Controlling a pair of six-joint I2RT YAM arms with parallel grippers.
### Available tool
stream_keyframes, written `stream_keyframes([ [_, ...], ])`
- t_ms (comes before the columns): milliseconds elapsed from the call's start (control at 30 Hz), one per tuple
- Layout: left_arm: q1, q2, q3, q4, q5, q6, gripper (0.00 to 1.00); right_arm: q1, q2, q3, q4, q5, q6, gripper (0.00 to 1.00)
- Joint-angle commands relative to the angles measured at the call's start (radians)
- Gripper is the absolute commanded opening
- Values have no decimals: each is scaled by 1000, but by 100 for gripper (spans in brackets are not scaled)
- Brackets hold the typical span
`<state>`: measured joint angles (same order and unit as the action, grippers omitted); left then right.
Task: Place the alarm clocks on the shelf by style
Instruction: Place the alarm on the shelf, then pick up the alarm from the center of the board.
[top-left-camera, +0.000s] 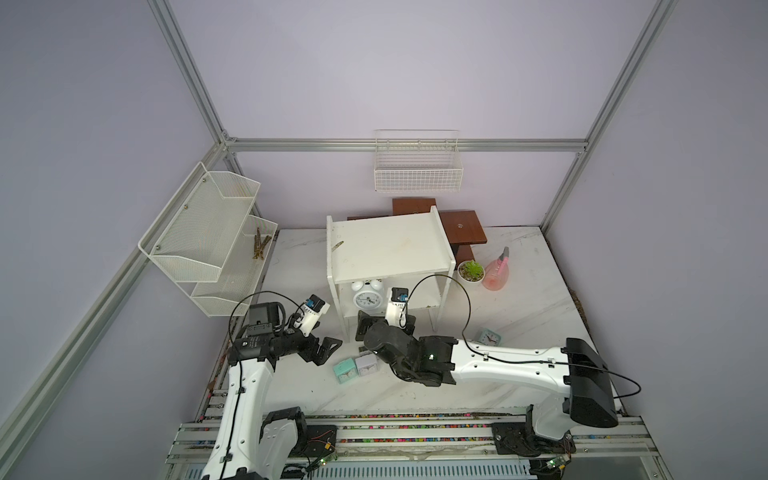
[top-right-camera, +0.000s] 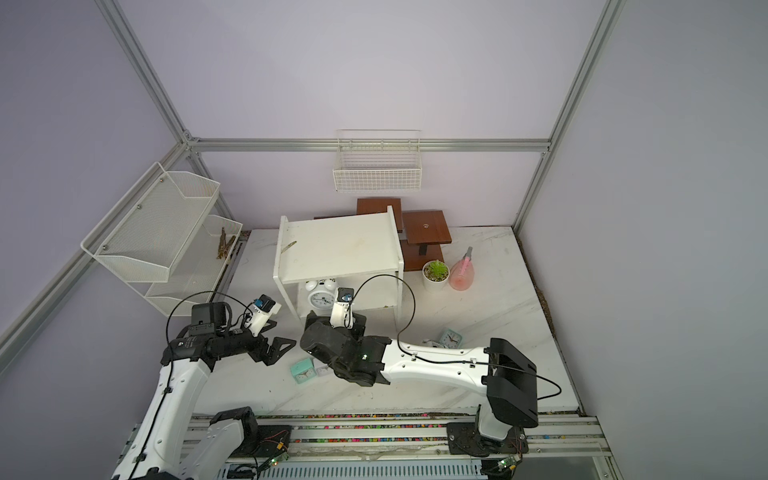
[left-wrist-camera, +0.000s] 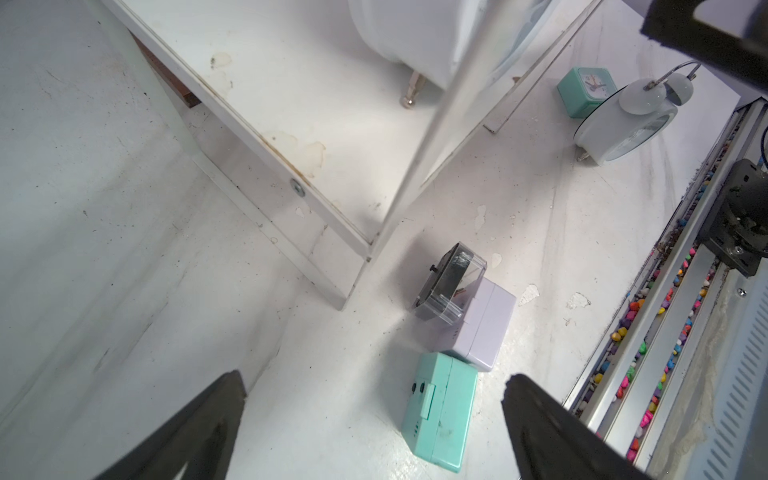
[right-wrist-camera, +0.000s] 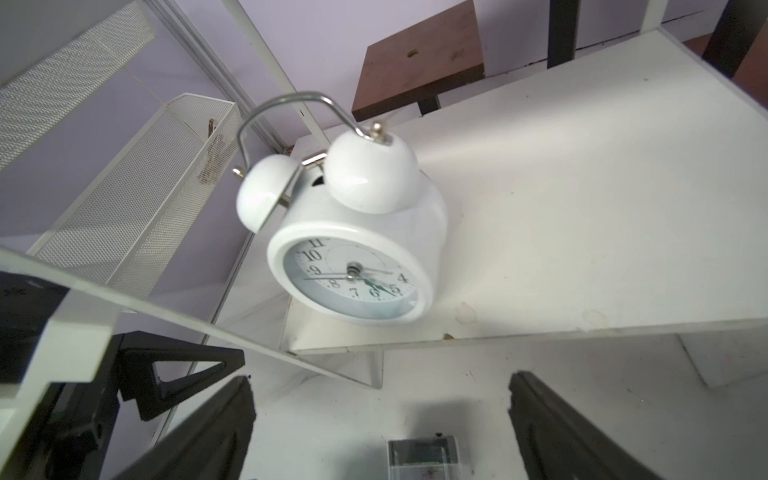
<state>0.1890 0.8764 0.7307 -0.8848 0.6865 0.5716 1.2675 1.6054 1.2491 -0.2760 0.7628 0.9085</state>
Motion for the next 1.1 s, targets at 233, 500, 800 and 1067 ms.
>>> stream_keyframes([
  [233,4,-66,175,-275,-87,113,100,0,-195,-224,-378,-92,272,100],
  [500,4,-146,277,-476,26,289,100,-5,-289,-296,-636,-67,436,100],
  [800,3,-173,303,-467,329,322,100,-43,-411,-393,-810,-75,549,100],
  [1067,-5,-149,265,-315,496,213,100,-87,-426,-479,-793,-62,626,100],
])
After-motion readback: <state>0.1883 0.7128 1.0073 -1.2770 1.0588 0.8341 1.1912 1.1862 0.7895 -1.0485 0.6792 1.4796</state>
